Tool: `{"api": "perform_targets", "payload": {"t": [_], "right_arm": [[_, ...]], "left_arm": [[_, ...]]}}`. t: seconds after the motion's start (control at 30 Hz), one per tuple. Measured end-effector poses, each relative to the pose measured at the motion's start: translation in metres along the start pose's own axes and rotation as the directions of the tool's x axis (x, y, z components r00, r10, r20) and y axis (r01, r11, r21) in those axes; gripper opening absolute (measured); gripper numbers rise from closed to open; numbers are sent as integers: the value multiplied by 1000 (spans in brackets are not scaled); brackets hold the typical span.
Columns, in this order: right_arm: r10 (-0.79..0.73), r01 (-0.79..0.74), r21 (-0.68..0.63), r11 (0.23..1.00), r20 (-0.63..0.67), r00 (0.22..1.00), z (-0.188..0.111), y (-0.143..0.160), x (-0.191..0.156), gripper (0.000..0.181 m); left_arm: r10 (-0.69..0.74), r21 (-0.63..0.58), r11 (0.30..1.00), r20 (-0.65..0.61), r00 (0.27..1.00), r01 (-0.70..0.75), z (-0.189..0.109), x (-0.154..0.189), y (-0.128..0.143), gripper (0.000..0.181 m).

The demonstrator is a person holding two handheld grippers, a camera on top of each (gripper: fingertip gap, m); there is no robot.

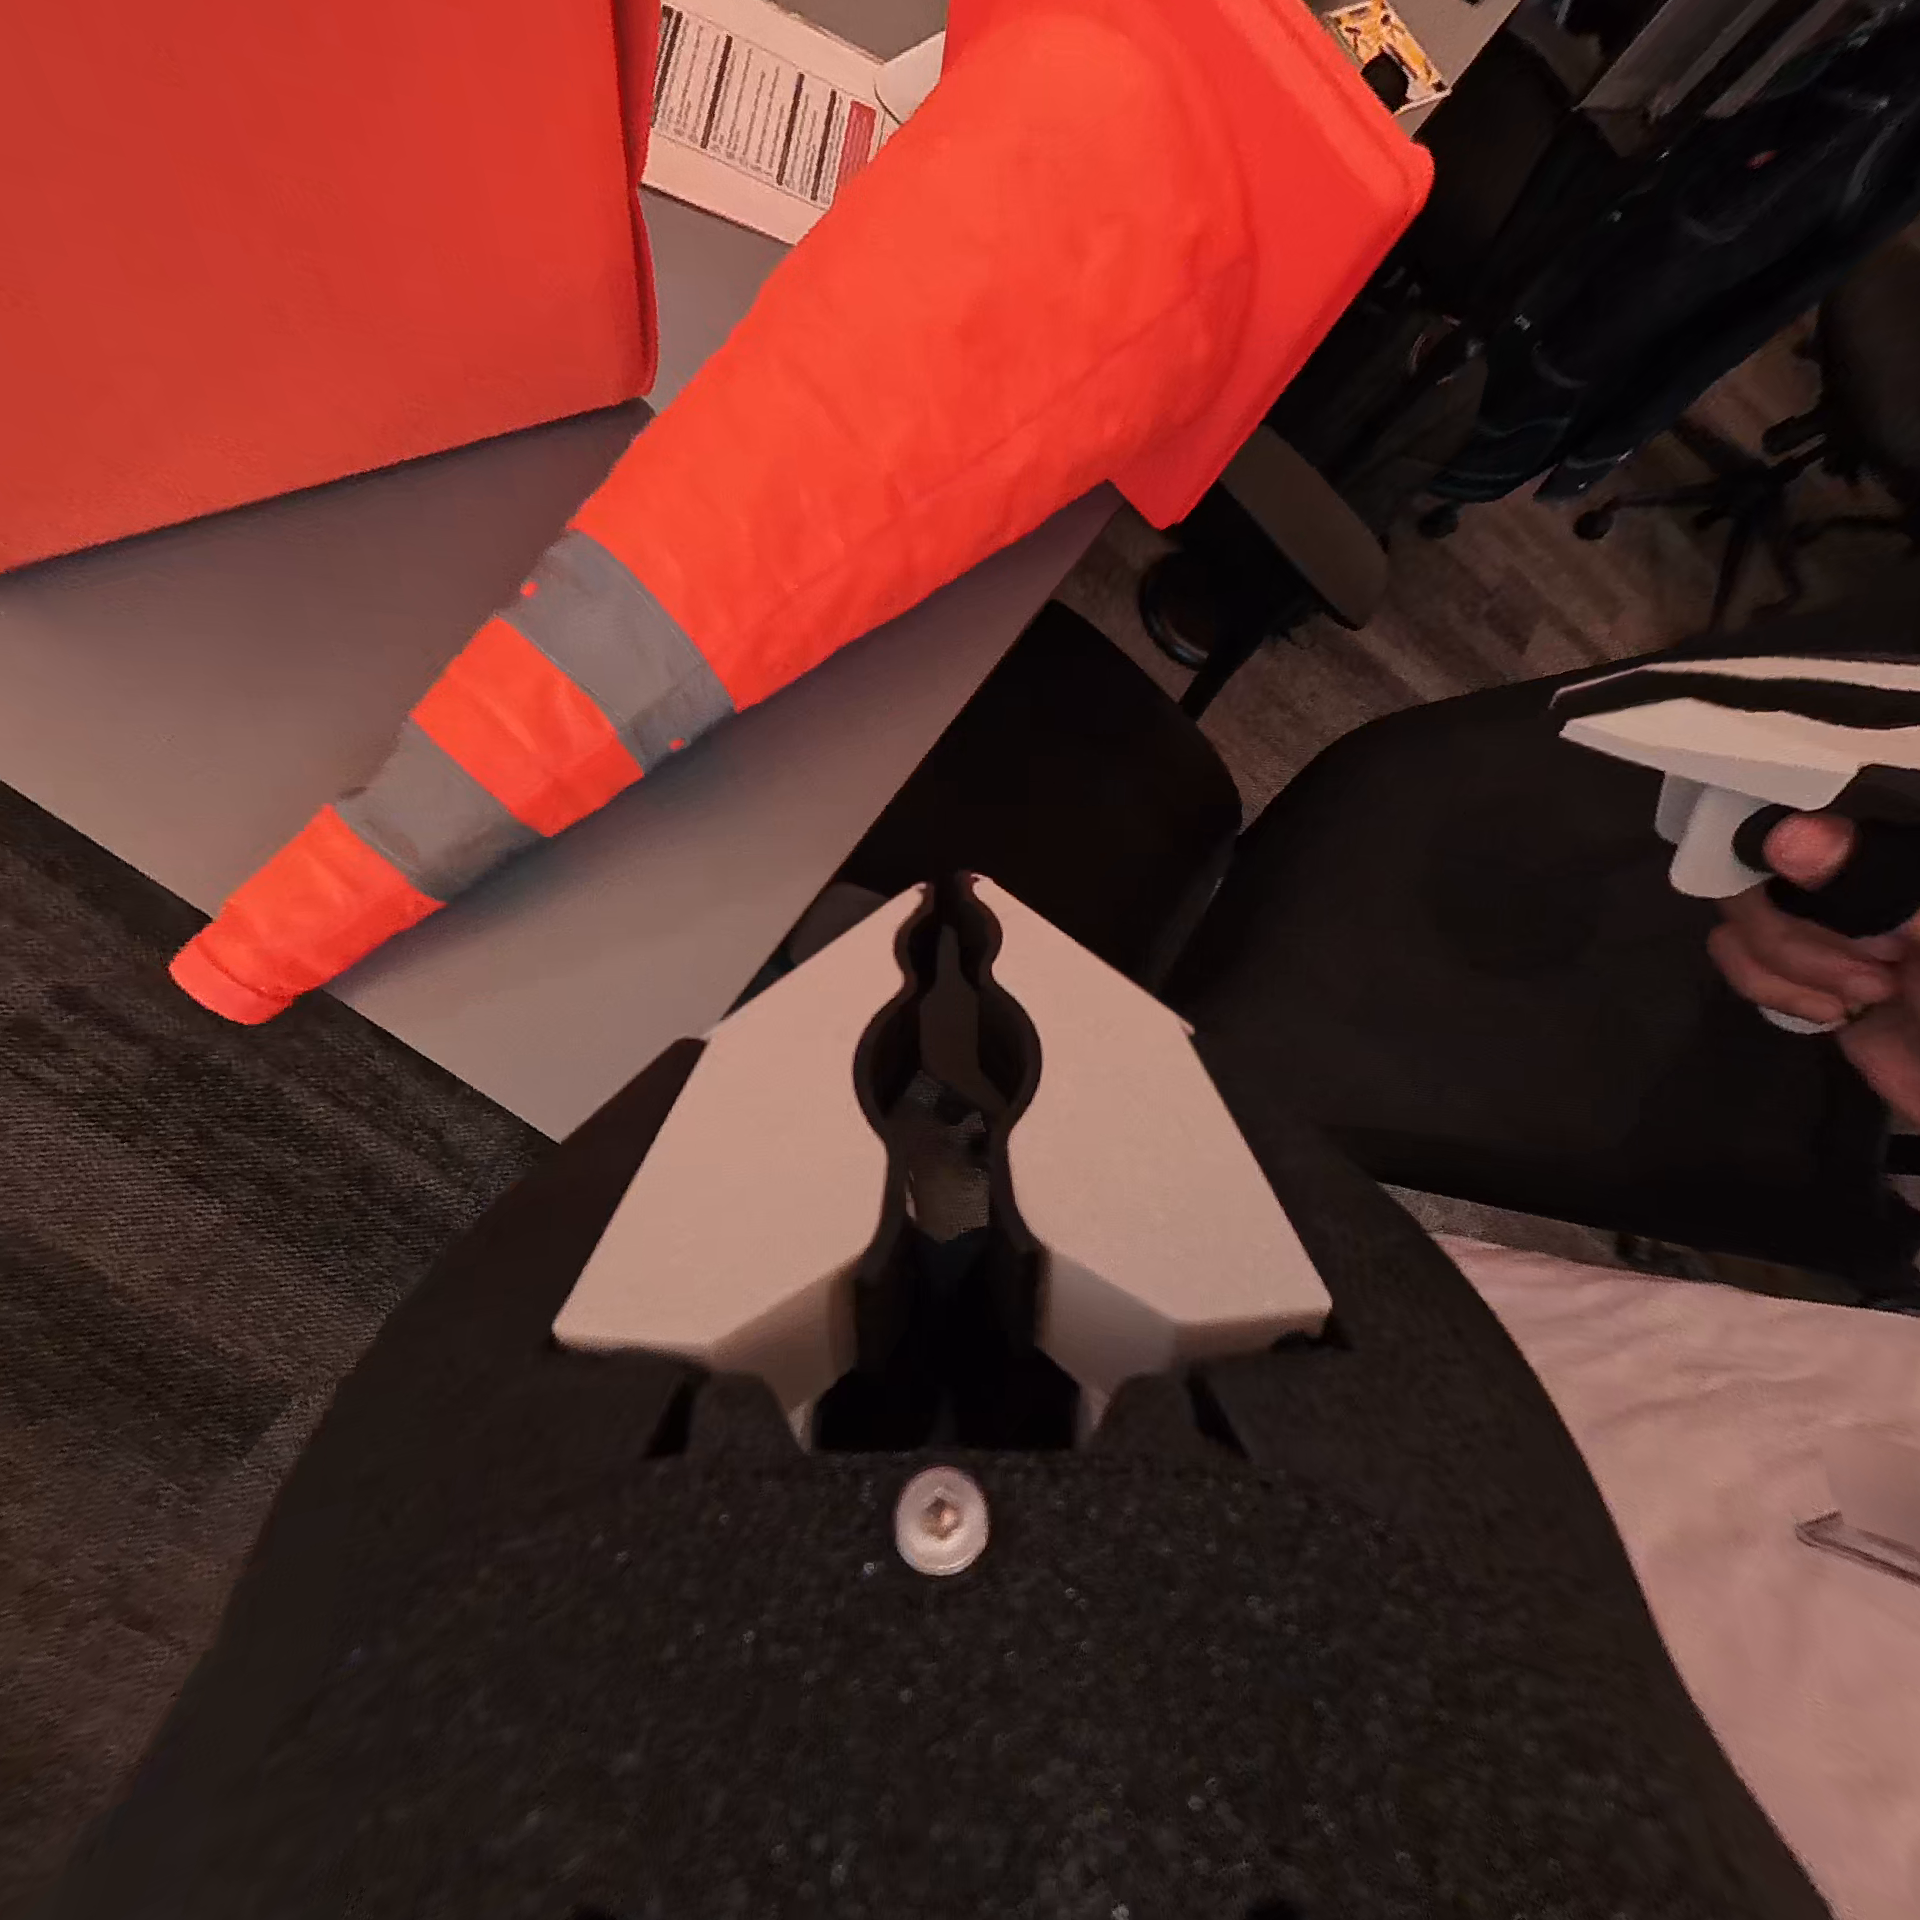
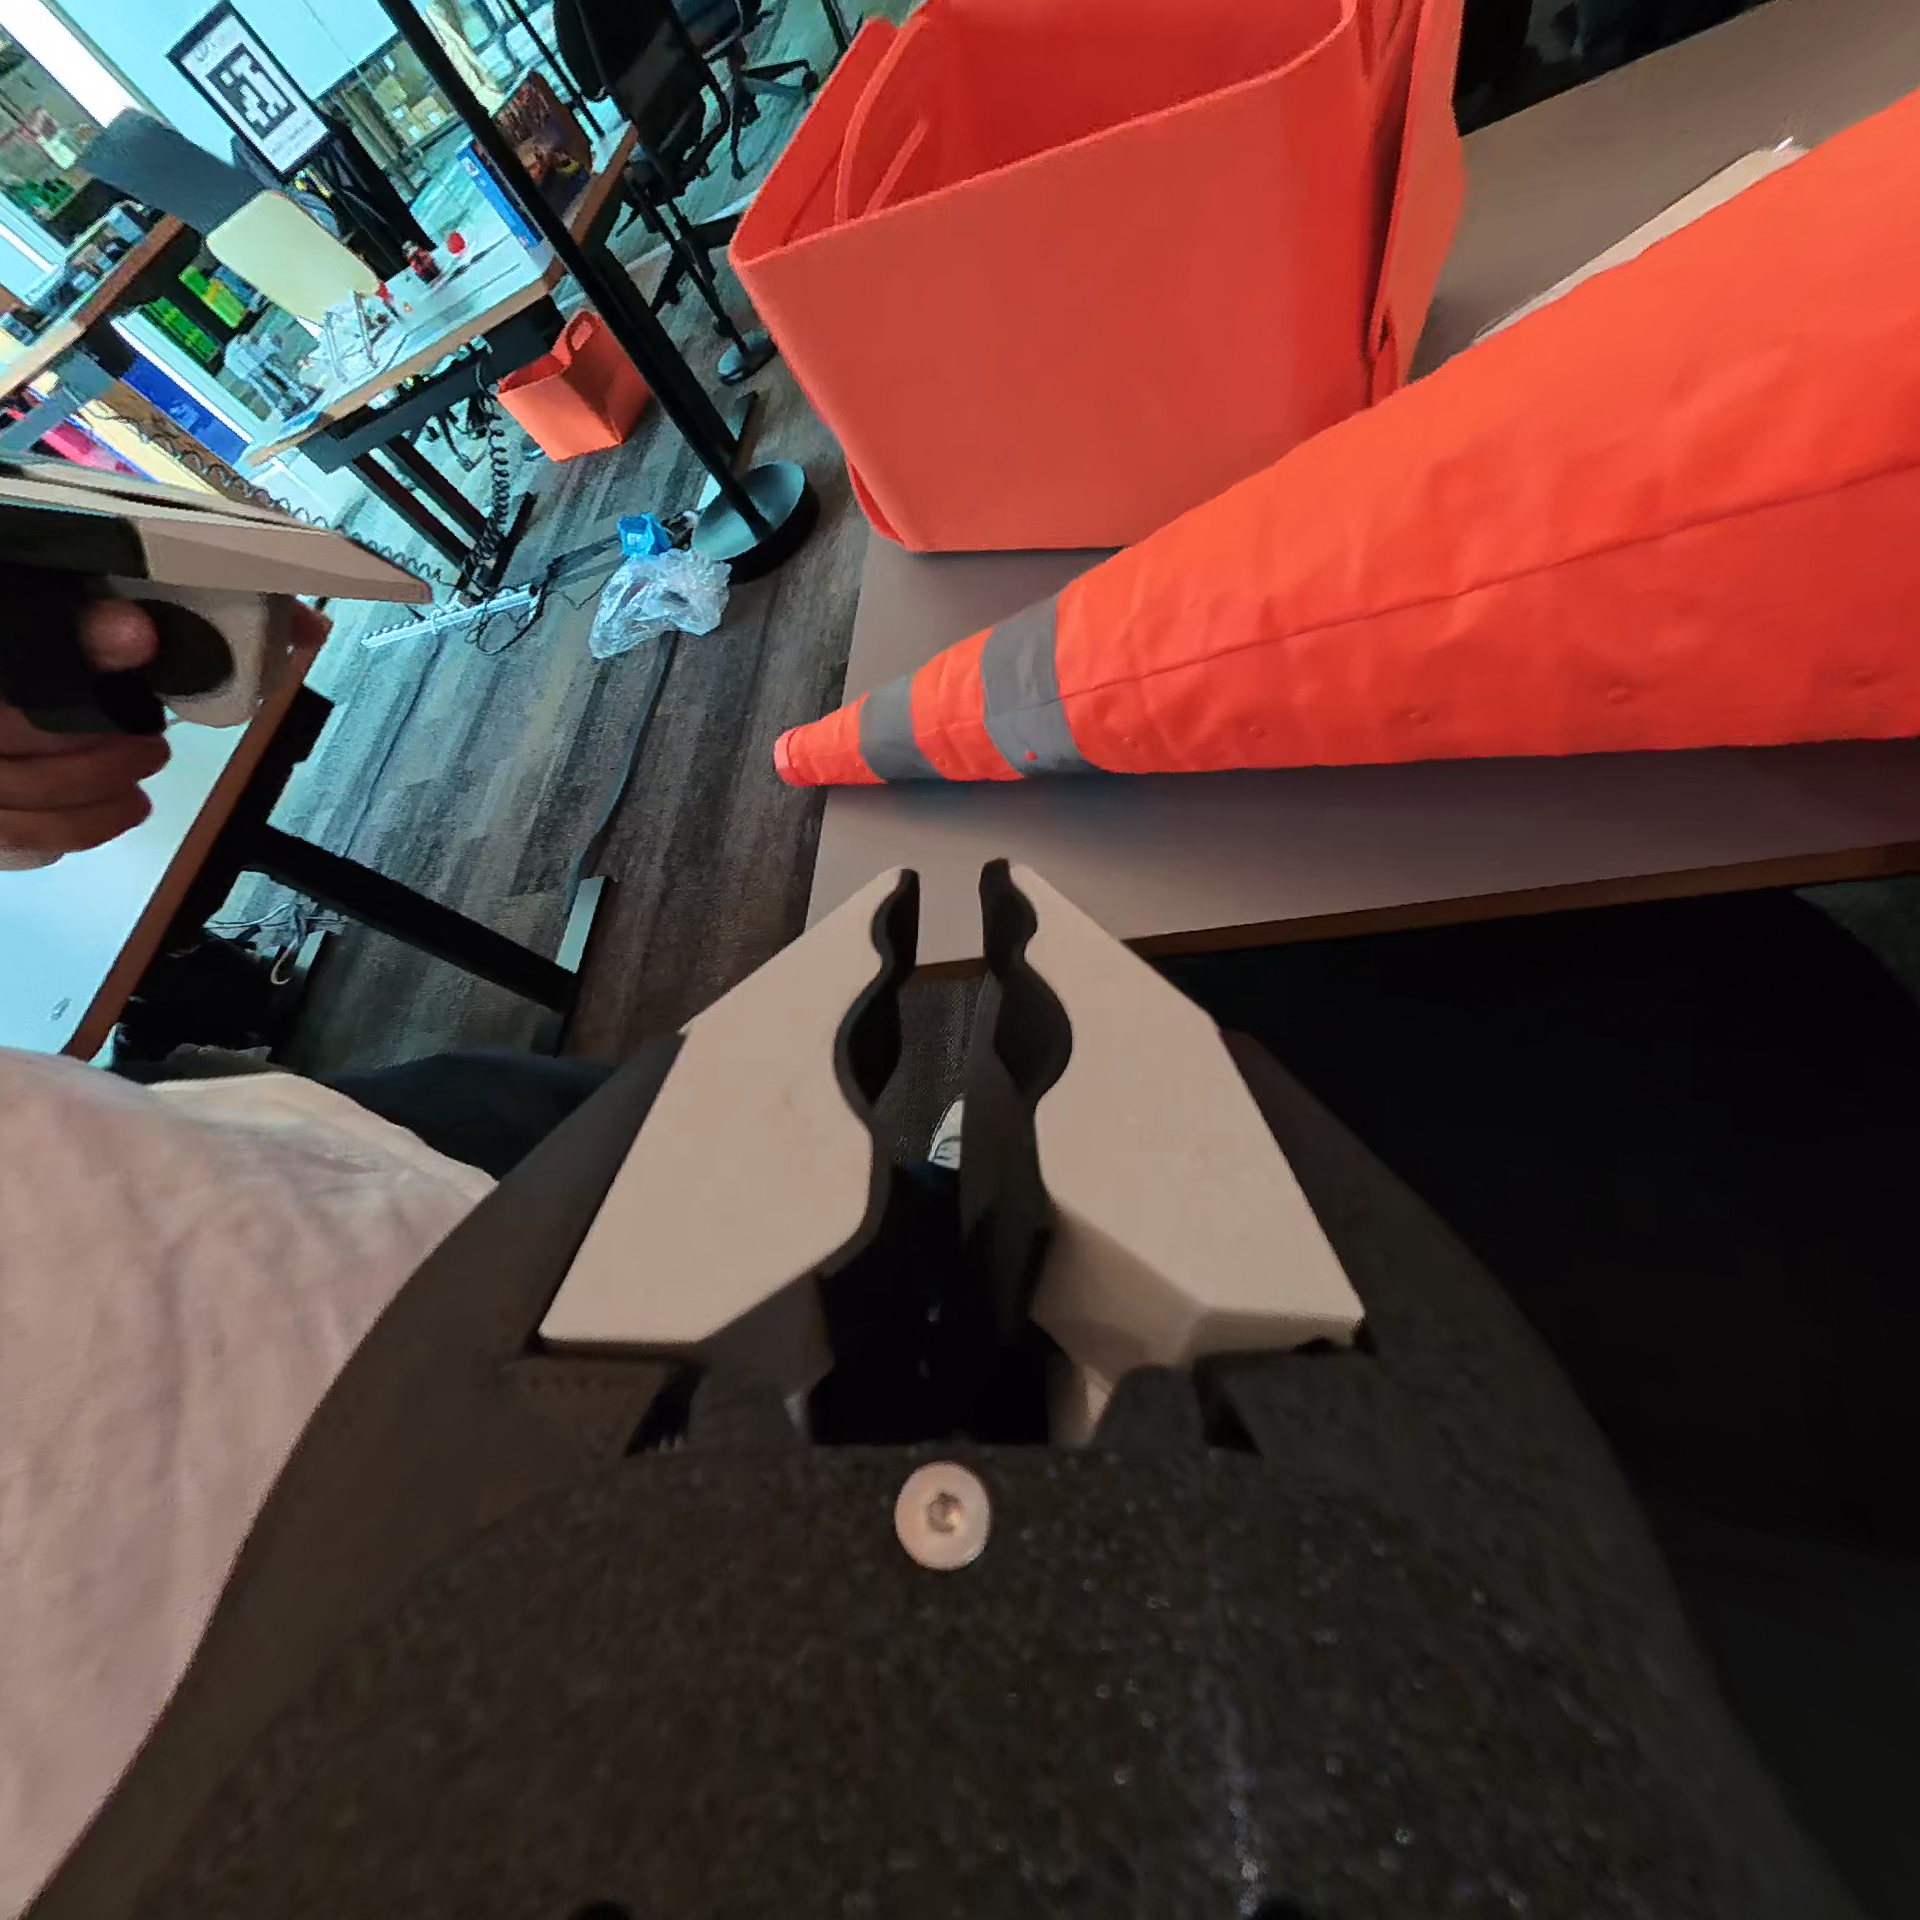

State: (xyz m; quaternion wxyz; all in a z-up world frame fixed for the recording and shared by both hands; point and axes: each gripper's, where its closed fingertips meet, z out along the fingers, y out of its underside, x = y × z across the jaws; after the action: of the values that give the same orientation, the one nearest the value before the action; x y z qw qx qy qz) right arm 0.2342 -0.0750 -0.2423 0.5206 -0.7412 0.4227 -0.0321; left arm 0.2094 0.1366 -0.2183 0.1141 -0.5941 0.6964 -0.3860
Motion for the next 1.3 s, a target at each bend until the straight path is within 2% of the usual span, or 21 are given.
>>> {"api": "perform_targets", "payload": {"t": [0.23,0.43,0.6,0.73,0.87,0.97,1.1,1.3], "right_arm": [[36,-34,25,999,-50,998,20,-20,8,33],[20,-13,78,997,-87,996,51,-34,-7,69],[181,-155,263,952,-76,981,75,-68,-22,84],[212,-173,288,942,-108,971,101,-80,-32,92],[300,-247,350,904,-105,948,116,-94,-41,107],[324,-238,360,902,-201,924,116,-92,-37,118],[332,-206,346,915,-357,873,106,-81,-27,121],[439,-330,348,877,-303,846,115,-61,-16,126]], "left_arm": [[32,0,999,-40,999,-32,9,-27,-21,13],[68,-21,997,-80,994,-70,18,-66,-26,16],[116,-80,988,-151,982,-130,25,-104,-31,23],[199,-112,969,-161,967,-219,29,-145,-36,26],[217,-130,960,-208,954,-247,32,-173,-42,27],[224,-133,957,-232,947,-259,35,-187,-47,28],[227,-131,956,-246,942,-264,37,-197,-51,29],[198,-163,955,-266,943,-246,42,-202,-51,35]]}}
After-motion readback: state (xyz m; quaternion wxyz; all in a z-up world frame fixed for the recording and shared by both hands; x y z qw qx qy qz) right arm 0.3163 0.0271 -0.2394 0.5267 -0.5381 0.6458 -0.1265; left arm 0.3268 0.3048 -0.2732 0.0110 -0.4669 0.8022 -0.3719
